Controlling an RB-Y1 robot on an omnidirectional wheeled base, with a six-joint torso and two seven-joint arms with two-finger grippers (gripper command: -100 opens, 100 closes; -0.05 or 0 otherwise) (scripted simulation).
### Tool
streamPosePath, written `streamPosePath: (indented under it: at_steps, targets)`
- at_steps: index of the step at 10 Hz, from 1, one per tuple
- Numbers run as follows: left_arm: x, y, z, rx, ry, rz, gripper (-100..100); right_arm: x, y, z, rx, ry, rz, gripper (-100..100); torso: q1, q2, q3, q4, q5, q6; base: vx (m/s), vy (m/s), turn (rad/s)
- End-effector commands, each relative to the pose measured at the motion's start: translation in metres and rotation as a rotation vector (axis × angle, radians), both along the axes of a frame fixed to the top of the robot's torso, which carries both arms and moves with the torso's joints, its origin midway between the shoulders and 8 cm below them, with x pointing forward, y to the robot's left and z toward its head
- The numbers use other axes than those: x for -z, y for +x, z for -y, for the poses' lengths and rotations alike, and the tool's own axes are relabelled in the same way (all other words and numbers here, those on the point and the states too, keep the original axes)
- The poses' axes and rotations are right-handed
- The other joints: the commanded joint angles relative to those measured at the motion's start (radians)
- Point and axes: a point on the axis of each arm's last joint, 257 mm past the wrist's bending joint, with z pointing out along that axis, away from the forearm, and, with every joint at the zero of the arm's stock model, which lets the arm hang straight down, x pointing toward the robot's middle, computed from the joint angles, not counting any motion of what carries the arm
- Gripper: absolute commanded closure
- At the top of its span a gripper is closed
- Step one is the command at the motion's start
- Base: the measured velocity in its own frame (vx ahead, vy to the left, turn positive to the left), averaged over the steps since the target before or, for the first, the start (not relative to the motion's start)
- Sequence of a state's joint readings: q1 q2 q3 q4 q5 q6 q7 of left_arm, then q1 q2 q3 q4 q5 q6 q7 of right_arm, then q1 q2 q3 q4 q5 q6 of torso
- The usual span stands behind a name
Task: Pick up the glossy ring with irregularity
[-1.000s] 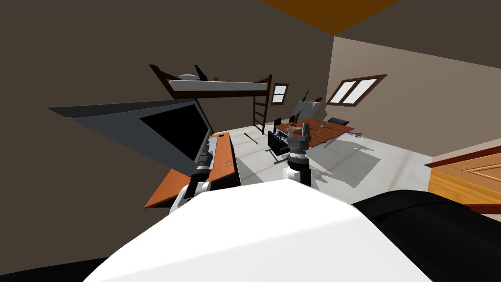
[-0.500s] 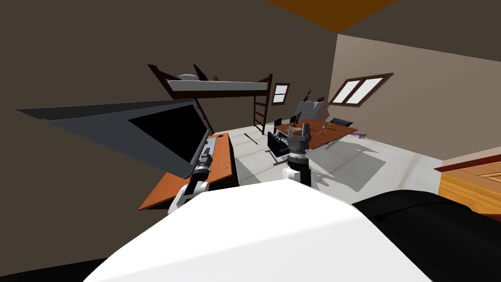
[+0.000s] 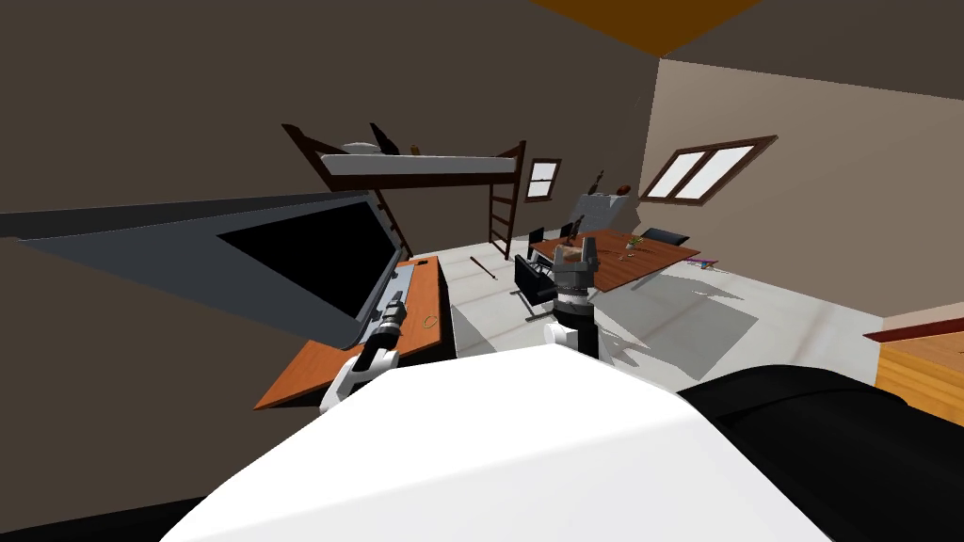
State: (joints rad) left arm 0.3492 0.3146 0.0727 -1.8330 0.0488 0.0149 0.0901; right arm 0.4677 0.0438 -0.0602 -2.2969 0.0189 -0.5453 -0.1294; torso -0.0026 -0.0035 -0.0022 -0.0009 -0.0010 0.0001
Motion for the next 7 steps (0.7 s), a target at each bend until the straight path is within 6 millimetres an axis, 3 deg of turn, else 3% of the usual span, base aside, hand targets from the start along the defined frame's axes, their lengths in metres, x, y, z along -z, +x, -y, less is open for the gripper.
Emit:
streamPosePath:
  at_steps: [1, 2, 7]
  targets:
    - [0.020, -0.001, -0.014, -0.030, -0.017, -0.062, -100, 0.000, 0.000, 0.000, 0.000, 0.000, 0.000, 0, 0.000, 0.000, 0.000, 0.000, 0.000, 0.000, 0.042, -0.046, 0.055]
    - [0.022, -0.001, -0.015, -0.033, -0.018, -0.073, -100, 0.000, 0.000, 0.000, 0.000, 0.000, 0.000, 0, 0.000, 0.000, 0.000, 0.000, 0.000, 0.000, 0.044, -0.054, 0.041]
    - [0.076, -0.007, -0.060, -0.134, -0.072, -0.240, -100, 0.000, 0.000, 0.000, 0.000, 0.000, 0.000, 0, -0.001, -0.001, -0.001, 0.000, 0.000, 0.000, 0.066, -0.077, 0.058]
